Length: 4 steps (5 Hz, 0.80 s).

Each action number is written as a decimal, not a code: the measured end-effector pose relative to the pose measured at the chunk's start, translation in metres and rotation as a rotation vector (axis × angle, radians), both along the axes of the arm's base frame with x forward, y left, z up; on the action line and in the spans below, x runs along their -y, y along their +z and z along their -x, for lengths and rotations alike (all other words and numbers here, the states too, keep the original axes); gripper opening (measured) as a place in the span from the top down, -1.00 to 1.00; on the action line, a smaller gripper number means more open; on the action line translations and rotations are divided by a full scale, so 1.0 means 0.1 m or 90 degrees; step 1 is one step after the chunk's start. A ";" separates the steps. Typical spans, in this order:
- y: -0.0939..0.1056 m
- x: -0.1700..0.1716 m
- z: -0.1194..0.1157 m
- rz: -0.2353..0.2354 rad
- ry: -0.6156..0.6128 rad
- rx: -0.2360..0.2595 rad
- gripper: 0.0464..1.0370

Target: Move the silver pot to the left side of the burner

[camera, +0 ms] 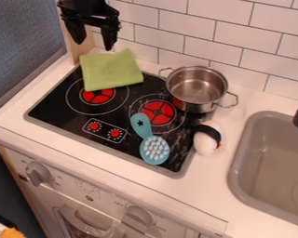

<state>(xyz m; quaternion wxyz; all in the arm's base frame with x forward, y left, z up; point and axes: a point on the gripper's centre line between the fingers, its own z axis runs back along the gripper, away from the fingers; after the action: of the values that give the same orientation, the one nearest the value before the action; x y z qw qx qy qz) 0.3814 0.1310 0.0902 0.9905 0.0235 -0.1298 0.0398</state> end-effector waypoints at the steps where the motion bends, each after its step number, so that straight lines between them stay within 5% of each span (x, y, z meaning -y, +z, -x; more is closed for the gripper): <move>1: -0.15 0.02 0.04 0.013 0.007 -0.020 -0.92; 3: -0.17 0.34 0.30 0.071 0.089 0.045 -0.92; 4: -0.15 0.61 0.38 0.081 0.149 0.038 -0.92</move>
<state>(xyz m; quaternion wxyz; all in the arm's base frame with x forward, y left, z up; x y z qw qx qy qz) 0.3438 0.0701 0.0749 0.9743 -0.0257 -0.1529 0.1635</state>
